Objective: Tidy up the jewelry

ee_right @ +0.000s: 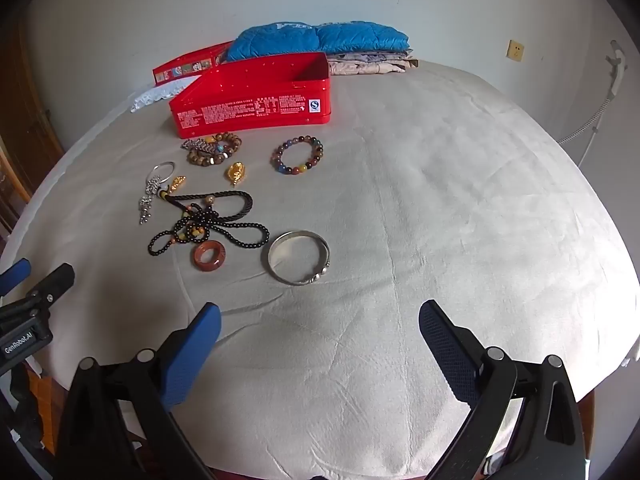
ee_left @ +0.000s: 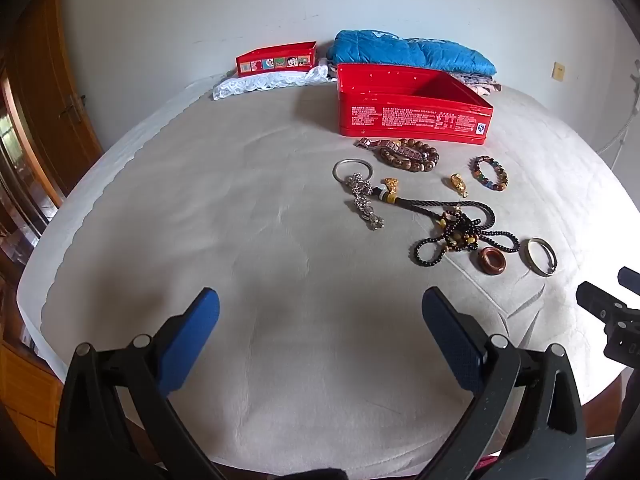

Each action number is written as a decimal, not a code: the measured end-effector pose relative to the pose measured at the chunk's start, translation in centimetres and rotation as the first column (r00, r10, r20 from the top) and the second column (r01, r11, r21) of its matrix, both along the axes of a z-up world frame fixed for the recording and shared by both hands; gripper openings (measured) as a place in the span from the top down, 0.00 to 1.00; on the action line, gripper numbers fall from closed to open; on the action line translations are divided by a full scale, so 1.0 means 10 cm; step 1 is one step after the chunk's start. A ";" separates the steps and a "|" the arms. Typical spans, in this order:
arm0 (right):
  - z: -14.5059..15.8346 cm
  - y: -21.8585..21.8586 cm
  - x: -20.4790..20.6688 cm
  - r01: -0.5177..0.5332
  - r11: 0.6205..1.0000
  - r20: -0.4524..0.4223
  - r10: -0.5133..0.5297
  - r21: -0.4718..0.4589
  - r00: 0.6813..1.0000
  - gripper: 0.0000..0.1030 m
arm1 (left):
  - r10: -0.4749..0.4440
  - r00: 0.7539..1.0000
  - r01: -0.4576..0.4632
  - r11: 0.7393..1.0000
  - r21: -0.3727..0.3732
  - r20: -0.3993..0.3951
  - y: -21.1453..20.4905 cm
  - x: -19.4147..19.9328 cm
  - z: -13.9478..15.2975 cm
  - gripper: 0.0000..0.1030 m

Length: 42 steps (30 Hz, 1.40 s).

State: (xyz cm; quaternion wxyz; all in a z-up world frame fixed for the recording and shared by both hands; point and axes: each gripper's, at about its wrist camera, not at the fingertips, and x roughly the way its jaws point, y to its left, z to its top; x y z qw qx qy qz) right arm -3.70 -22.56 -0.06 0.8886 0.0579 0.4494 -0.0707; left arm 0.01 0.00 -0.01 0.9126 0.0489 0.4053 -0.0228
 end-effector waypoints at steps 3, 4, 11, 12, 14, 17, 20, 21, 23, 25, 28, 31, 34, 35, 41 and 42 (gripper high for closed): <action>0.00 0.01 0.01 0.000 1.000 0.000 0.000 -0.001 1.000 0.04 | -0.003 1.000 0.003 1.000 -0.001 0.003 0.00 0.00 0.00 0.03; 0.00 0.01 0.01 0.000 1.000 0.001 0.000 -0.001 1.000 0.04 | -0.005 1.000 0.005 1.000 0.000 0.004 -0.01 -0.01 0.00 0.03; 0.00 0.01 0.02 0.001 1.000 -0.002 -0.001 0.000 1.000 0.04 | 0.000 1.000 0.000 1.000 -0.006 -0.009 0.02 0.02 -0.01 0.03; 0.00 0.01 0.02 0.001 1.000 -0.003 -0.001 -0.001 1.000 0.04 | 0.002 1.000 -0.002 1.000 -0.008 -0.008 -0.01 0.01 -0.01 0.03; 0.00 0.02 0.02 0.001 1.000 -0.004 -0.001 -0.002 1.000 0.04 | 0.003 1.000 -0.003 1.000 -0.010 -0.010 0.00 0.02 -0.01 0.03; 0.01 0.02 0.02 0.001 1.000 -0.005 -0.001 -0.003 1.000 0.04 | 0.003 1.000 -0.003 1.000 -0.012 -0.010 0.01 0.03 -0.02 0.03; -0.03 0.02 0.04 0.001 1.000 -0.006 -0.001 -0.002 1.000 0.04 | 0.002 1.000 -0.003 1.000 -0.009 -0.011 0.01 0.04 -0.05 0.03; -0.04 0.02 0.04 0.000 1.000 -0.006 0.000 -0.001 1.000 0.04 | 0.003 1.000 -0.003 1.000 -0.009 -0.014 0.01 0.04 -0.05 0.03; -0.04 0.02 0.03 0.000 1.000 -0.007 0.000 -0.001 1.000 0.04 | 0.004 1.000 -0.005 1.000 -0.009 -0.016 0.01 0.05 -0.06 0.03; -0.03 0.02 0.03 0.001 1.000 -0.008 -0.001 -0.002 1.000 0.04 | 0.006 1.000 -0.006 1.000 -0.006 -0.017 0.01 0.06 -0.07 0.03; -0.04 0.02 0.05 0.001 1.000 -0.009 -0.001 -0.002 1.000 0.04 | 0.006 1.000 -0.006 1.000 -0.005 -0.016 0.00 0.08 -0.07 0.03; -0.06 0.02 0.05 0.001 1.000 -0.009 -0.001 -0.001 1.000 0.04 | 0.007 1.000 -0.007 1.000 -0.006 -0.017 0.00 0.08 -0.07 0.03; -0.06 0.02 0.05 0.001 1.000 -0.009 -0.001 -0.001 1.000 0.04 | 0.006 1.000 -0.006 1.000 -0.007 -0.016 0.00 0.08 -0.07 0.03; -0.05 0.02 0.05 0.002 1.000 -0.009 -0.002 -0.002 1.000 0.04 | 0.008 1.000 -0.008 1.000 -0.006 -0.016 0.00 0.08 -0.07 0.03; -0.05 0.02 0.05 0.000 1.000 -0.010 0.000 -0.001 1.000 0.04 | 0.007 1.000 -0.007 1.000 -0.006 -0.017 0.00 0.08 -0.07 0.03; -0.05 0.02 0.05 0.000 1.000 -0.010 0.000 -0.002 1.000 0.04 | 0.007 1.000 -0.007 1.000 -0.007 -0.017 0.00 0.07 -0.07 0.03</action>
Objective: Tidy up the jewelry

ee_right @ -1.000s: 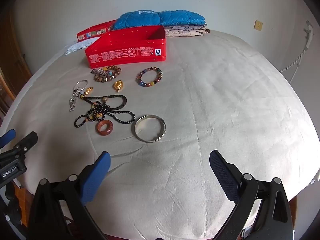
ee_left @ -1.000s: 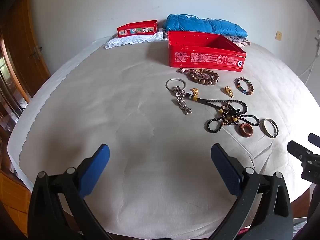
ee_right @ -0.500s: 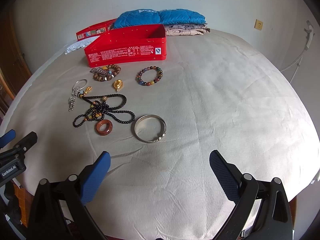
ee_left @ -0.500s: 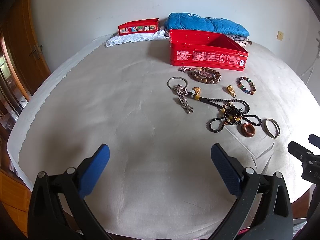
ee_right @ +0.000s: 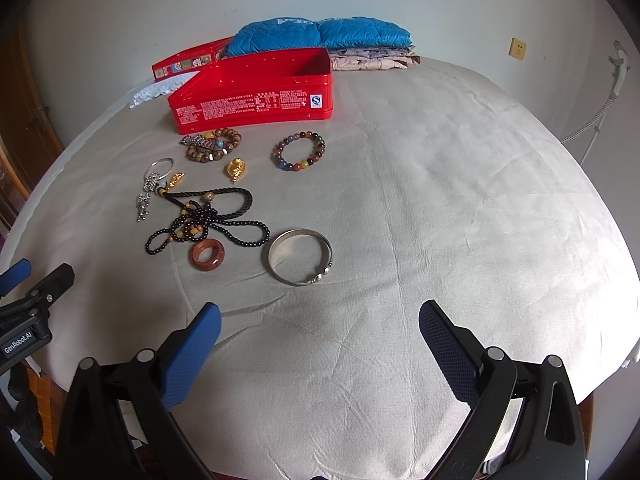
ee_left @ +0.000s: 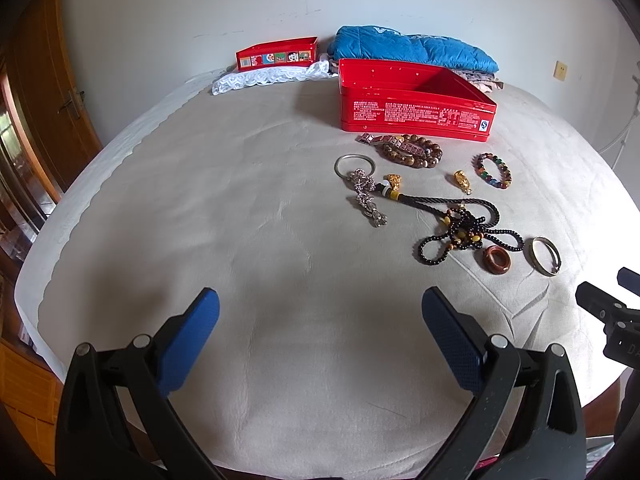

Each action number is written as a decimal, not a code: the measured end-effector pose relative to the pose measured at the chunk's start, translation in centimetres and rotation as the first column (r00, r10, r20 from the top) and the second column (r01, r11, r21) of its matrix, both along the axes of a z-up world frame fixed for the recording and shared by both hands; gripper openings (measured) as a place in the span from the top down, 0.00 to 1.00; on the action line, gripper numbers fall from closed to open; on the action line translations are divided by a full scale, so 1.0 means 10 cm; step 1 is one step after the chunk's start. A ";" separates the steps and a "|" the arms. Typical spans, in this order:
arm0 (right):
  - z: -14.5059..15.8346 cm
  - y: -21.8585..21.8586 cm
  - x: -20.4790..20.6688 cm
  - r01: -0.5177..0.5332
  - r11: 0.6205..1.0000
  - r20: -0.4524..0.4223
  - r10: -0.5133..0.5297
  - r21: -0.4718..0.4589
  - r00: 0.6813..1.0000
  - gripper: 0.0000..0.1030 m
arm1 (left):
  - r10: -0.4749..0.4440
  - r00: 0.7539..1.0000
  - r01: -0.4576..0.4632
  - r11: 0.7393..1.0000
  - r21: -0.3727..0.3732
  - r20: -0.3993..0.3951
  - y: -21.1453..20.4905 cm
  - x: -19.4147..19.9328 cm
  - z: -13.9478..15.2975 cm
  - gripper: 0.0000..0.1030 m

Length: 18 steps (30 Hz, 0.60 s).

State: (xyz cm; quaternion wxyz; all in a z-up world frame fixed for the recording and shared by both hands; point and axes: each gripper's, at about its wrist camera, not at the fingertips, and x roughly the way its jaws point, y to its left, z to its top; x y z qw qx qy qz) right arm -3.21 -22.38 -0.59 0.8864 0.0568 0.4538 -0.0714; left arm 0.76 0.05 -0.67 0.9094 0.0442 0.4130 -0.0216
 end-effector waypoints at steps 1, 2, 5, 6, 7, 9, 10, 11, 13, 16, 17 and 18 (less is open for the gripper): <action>0.00 0.00 0.00 0.000 1.000 0.000 0.000 0.000 1.000 0.04 | 0.001 1.000 -0.001 1.000 0.001 0.000 0.00 0.00 0.00 0.03; 0.00 0.00 0.00 0.000 1.000 0.000 0.000 0.000 1.000 0.04 | 0.001 1.000 -0.001 1.000 0.000 0.000 0.00 0.00 0.00 0.03; 0.00 0.00 0.00 0.001 1.000 -0.001 -0.001 0.000 1.000 0.04 | 0.001 1.000 -0.001 1.000 0.000 0.000 0.00 0.00 0.00 0.03; 0.00 0.00 0.00 0.001 1.000 -0.001 -0.001 0.001 1.000 0.04 | 0.001 1.000 -0.001 1.000 0.000 0.000 0.00 0.00 0.00 0.03; 0.00 0.00 0.00 0.001 1.000 -0.001 -0.001 0.001 1.000 0.04 | 0.001 1.000 -0.001 1.000 0.000 0.000 0.00 0.00 0.00 0.03; 0.00 0.00 0.00 0.000 1.000 -0.001 0.000 0.000 1.000 0.04 | 0.000 1.000 0.000 1.000 0.000 0.000 0.00 0.00 0.00 0.03; -0.01 0.00 0.00 0.000 1.000 -0.002 0.000 0.000 1.000 0.04 | 0.000 1.000 0.000 1.000 0.000 0.000 0.00 0.00 0.00 0.03; -0.01 0.01 0.02 0.000 1.000 -0.002 0.000 0.000 1.000 0.04 | 0.000 1.000 0.000 1.000 0.000 0.000 0.00 0.00 0.00 0.03; -0.01 0.01 0.02 0.000 1.000 -0.002 0.000 0.000 1.000 0.04 | 0.001 1.000 -0.001 1.000 0.001 -0.001 0.00 0.00 0.00 0.03; -0.02 0.01 0.02 0.000 1.000 -0.002 0.000 0.000 1.000 0.04 | 0.001 1.000 -0.001 1.000 0.000 0.001 0.00 0.00 0.00 0.03; -0.01 0.01 0.02 0.001 1.000 -0.003 -0.001 0.000 1.000 0.04 | 0.000 1.000 0.000 1.000 0.000 0.001 0.00 0.00 0.00 0.03; -0.01 0.01 0.02 0.000 1.000 -0.002 0.000 0.000 1.000 0.04 | 0.001 1.000 -0.001 1.000 0.000 0.000 0.00 0.00 0.00 0.03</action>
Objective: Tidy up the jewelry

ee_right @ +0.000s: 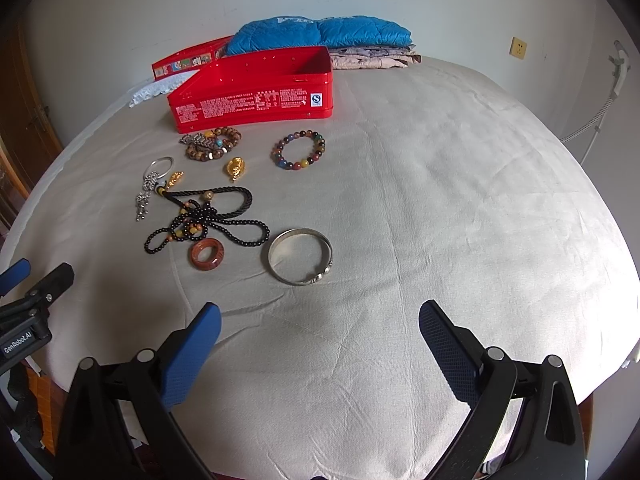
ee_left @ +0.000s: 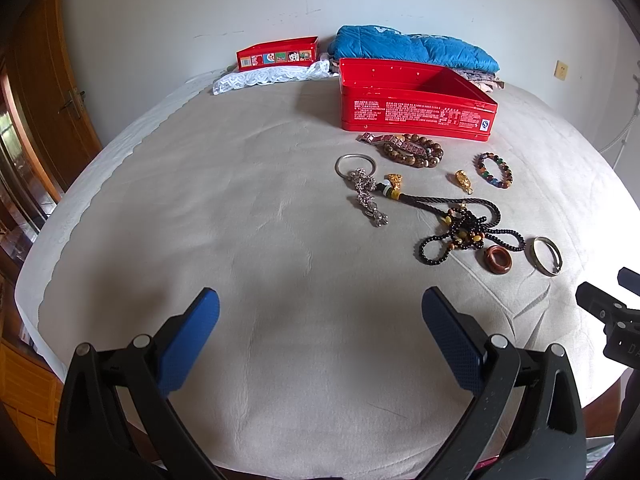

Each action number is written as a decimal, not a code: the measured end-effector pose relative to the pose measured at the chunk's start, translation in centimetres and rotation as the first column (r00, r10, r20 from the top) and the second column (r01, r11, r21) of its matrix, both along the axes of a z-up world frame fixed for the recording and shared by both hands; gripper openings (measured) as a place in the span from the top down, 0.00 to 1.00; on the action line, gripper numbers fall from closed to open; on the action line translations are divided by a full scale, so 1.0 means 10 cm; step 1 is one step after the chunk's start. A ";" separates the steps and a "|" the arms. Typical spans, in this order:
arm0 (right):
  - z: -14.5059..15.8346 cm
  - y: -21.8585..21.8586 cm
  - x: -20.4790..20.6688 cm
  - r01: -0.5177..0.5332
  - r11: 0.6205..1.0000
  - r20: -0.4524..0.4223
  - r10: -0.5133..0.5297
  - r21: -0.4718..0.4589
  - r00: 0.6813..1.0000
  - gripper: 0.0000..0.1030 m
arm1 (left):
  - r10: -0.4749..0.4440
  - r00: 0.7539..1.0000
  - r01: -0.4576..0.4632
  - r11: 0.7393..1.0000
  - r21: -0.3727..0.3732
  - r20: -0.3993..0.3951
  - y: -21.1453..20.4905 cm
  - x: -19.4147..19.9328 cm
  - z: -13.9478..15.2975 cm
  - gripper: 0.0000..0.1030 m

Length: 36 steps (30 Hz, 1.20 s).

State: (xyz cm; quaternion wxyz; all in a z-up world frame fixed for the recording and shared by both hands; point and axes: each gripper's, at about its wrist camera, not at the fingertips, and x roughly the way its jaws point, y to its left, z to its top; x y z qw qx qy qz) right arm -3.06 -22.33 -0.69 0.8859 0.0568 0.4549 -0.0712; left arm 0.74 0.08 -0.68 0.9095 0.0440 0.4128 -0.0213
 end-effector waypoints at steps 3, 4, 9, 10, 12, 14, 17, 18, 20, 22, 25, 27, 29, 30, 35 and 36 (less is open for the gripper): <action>0.00 0.00 0.00 0.000 1.000 -0.001 0.000 0.000 1.000 0.04 | 0.000 1.000 0.000 1.000 0.000 -0.001 0.00 0.00 0.00 0.03; 0.00 0.00 0.00 0.000 1.000 -0.001 0.000 0.000 1.000 0.04 | -0.001 1.000 0.001 1.000 0.000 0.000 0.00 0.00 0.00 0.03; -0.01 0.00 0.01 0.000 1.000 0.000 0.000 -0.001 1.000 0.04 | 0.000 1.000 0.000 1.000 0.000 0.000 0.00 0.00 0.00 0.03; 0.00 0.00 0.01 0.000 1.000 0.000 0.000 -0.001 1.000 0.04 | 0.000 1.000 0.000 1.000 0.001 0.001 0.00 0.00 0.00 0.03; -0.01 0.00 0.01 0.000 1.000 -0.001 0.000 0.000 1.000 0.04 | 0.000 1.000 0.000 1.000 0.001 0.001 0.00 0.00 0.00 0.03; -0.01 0.00 0.01 0.000 1.000 -0.003 0.000 0.000 1.000 0.04 | -0.001 1.000 0.001 1.000 0.001 0.000 0.00 0.00 0.00 0.03; -0.01 0.01 0.01 -0.001 1.000 -0.004 0.001 0.000 1.000 0.04 | -0.001 1.000 0.001 1.000 0.002 0.001 0.00 0.00 0.00 0.03; -0.01 0.01 0.01 -0.001 1.000 -0.004 0.001 0.000 1.000 0.04 | -0.001 1.000 0.001 1.000 0.001 0.000 0.00 0.00 0.00 0.03; -0.01 0.01 0.01 -0.003 1.000 -0.003 0.003 0.001 1.000 0.04 | -0.001 1.000 0.001 1.000 0.002 0.001 0.00 0.00 0.01 0.03; -0.01 0.01 0.02 -0.004 1.000 -0.003 0.004 0.002 1.000 0.04 | -0.001 1.000 0.001 1.000 0.002 -0.001 0.00 0.00 0.00 0.03; -0.01 0.01 0.04 -0.007 1.000 -0.005 0.007 0.005 1.000 0.04 | -0.001 1.000 0.001 1.000 0.001 -0.004 0.01 0.02 0.01 0.03; -0.01 0.00 0.05 -0.009 1.000 -0.007 0.009 0.010 1.000 0.04 | -0.002 1.000 0.002 1.000 0.002 -0.004 0.02 0.02 0.01 0.03; -0.01 0.00 0.07 -0.013 1.000 -0.008 0.014 0.017 1.000 0.04 | -0.001 1.000 0.001 1.000 0.003 -0.006 0.02 0.03 0.01 0.03; -0.01 -0.01 0.08 -0.016 1.000 -0.008 0.016 0.020 1.000 0.04 | 0.000 1.000 0.000 1.000 0.004 -0.008 0.02 0.04 0.00 0.03; -0.03 -0.04 0.15 -0.034 0.999 -0.016 0.035 0.042 0.999 0.04 | -0.003 1.000 0.003 1.000 0.003 -0.022 0.02 0.09 -0.03 0.03; -0.03 -0.05 0.18 -0.040 0.998 -0.016 0.041 0.048 0.999 0.04 | -0.006 1.000 0.006 1.000 0.000 -0.025 0.03 0.10 -0.04 0.03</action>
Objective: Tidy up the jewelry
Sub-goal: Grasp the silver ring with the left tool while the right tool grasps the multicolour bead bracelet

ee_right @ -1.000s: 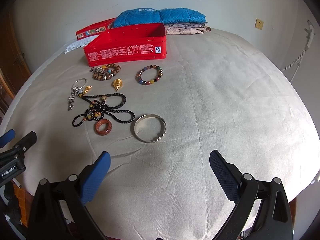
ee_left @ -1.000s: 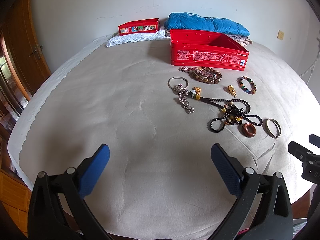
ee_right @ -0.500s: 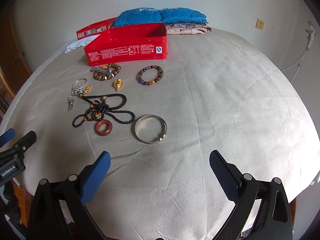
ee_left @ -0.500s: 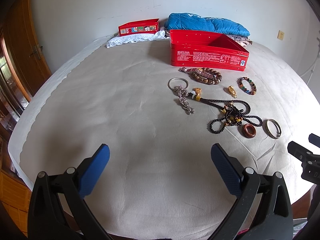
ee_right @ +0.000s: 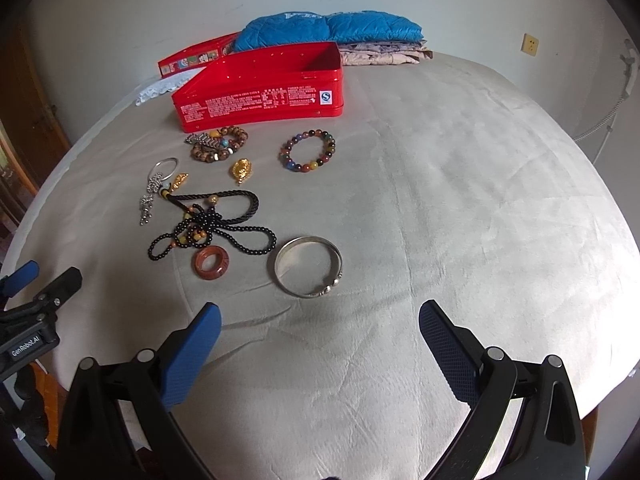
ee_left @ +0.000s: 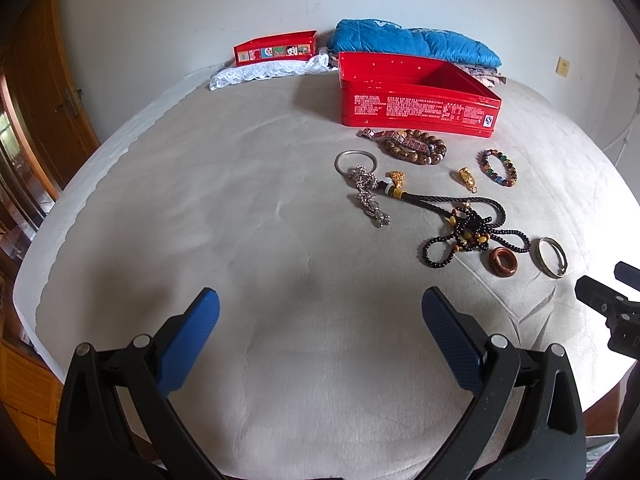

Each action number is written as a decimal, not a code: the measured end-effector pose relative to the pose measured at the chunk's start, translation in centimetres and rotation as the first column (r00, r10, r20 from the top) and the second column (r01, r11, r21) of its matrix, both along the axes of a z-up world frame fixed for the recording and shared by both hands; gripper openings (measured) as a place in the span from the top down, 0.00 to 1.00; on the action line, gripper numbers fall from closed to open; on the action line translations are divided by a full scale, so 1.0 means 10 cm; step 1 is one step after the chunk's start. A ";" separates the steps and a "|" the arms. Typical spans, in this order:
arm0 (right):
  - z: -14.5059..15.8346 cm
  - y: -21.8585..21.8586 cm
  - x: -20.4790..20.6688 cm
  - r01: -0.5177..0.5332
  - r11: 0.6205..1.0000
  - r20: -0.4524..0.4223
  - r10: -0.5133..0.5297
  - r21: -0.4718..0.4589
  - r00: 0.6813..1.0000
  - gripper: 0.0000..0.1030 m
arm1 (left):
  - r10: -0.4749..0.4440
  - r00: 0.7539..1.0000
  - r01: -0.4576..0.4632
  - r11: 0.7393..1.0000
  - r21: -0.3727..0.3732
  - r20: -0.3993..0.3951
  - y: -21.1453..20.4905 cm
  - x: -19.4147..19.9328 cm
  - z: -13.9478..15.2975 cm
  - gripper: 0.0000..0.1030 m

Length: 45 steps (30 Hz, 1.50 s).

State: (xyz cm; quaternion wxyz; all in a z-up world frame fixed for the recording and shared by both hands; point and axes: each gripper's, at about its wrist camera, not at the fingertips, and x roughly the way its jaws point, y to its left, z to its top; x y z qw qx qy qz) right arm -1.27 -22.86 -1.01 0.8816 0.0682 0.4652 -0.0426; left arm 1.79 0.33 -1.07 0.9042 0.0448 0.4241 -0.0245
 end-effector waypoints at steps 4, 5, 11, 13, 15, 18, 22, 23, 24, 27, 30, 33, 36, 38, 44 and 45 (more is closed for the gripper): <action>0.04 -0.09 0.13 -0.006 1.000 0.010 0.006 0.014 1.000 0.04 | 0.006 0.999 -0.008 0.999 -0.051 -0.035 0.11 0.16 0.01 0.03; 0.06 -0.13 0.19 -0.005 1.000 0.015 0.005 0.021 1.000 0.04 | 0.006 0.999 -0.009 0.998 -0.063 -0.041 0.13 0.21 0.02 0.03; 0.14 -0.35 0.61 -0.017 0.994 0.007 0.016 0.107 1.000 0.11 | 0.010 0.998 -0.015 0.997 -0.080 -0.062 0.19 0.73 0.14 0.03; 0.14 -0.39 0.78 -0.037 0.990 -0.010 0.039 0.133 0.999 0.11 | 0.000 0.996 -0.008 0.996 -0.090 -0.090 0.17 0.96 0.15 0.04; 0.14 -0.42 0.97 -0.032 0.989 -0.036 0.038 0.143 0.999 0.13 | -0.008 0.991 -0.005 0.995 -0.098 -0.130 0.13 1.23 0.14 0.04; 0.11 -0.45 1.23 -0.024 0.991 -0.064 0.032 0.129 0.997 0.13 | -0.028 0.983 0.011 0.996 -0.093 -0.180 0.01 1.50 0.08 0.04; 0.02 -0.51 1.49 -0.011 0.990 -0.096 0.025 0.139 0.995 0.14 | -0.062 0.965 0.047 0.997 -0.065 -0.254 -0.17 1.80 -0.09 0.04; 0.00 -0.52 1.54 -0.008 0.990 -0.104 0.023 0.143 0.994 0.14 | -0.062 0.959 0.048 0.997 -0.058 -0.275 -0.20 1.87 -0.15 0.04; -0.03 -0.53 1.59 -0.006 0.989 -0.109 0.023 0.147 0.994 0.14 | -0.059 0.955 0.045 0.998 -0.052 -0.290 -0.22 1.93 -0.20 0.04; -0.08 -0.52 1.68 -0.013 0.989 -0.117 0.031 0.147 0.993 0.14 | -0.069 0.944 0.049 0.996 -0.070 -0.323 -0.24 2.03 -0.30 0.04; -0.12 -0.53 1.77 -0.011 0.989 -0.122 0.029 0.149 0.992 0.15 | -0.090 0.930 0.060 0.994 -0.096 -0.357 -0.27 2.09 -0.38 0.06; -0.16 -0.54 1.82 -0.013 0.988 -0.127 0.032 0.153 0.991 0.15 | -0.092 0.923 0.061 0.994 -0.094 -0.373 -0.31 2.14 -0.42 0.09; -0.17 -0.54 1.86 -0.020 0.989 -0.132 0.040 0.148 0.990 0.17 | -0.096 0.925 0.067 0.994 -0.090 -0.367 -0.33 2.15 -0.40 0.24; -0.18 -0.55 1.89 -0.020 0.989 -0.137 0.040 0.149 0.990 0.19 | -0.105 0.923 0.072 0.992 -0.103 -0.369 -0.35 2.16 -0.37 0.31; -0.24 -0.48 1.96 -0.045 0.988 -0.167 0.070 0.148 0.983 0.26 | -0.108 0.925 0.069 0.991 -0.118 -0.365 -0.30 2.22 -0.34 0.56; -0.26 -0.47 1.97 -0.053 0.986 -0.175 0.080 0.156 0.981 0.29 | -0.106 0.925 0.066 0.991 -0.119 -0.364 -0.29 2.24 -0.34 0.58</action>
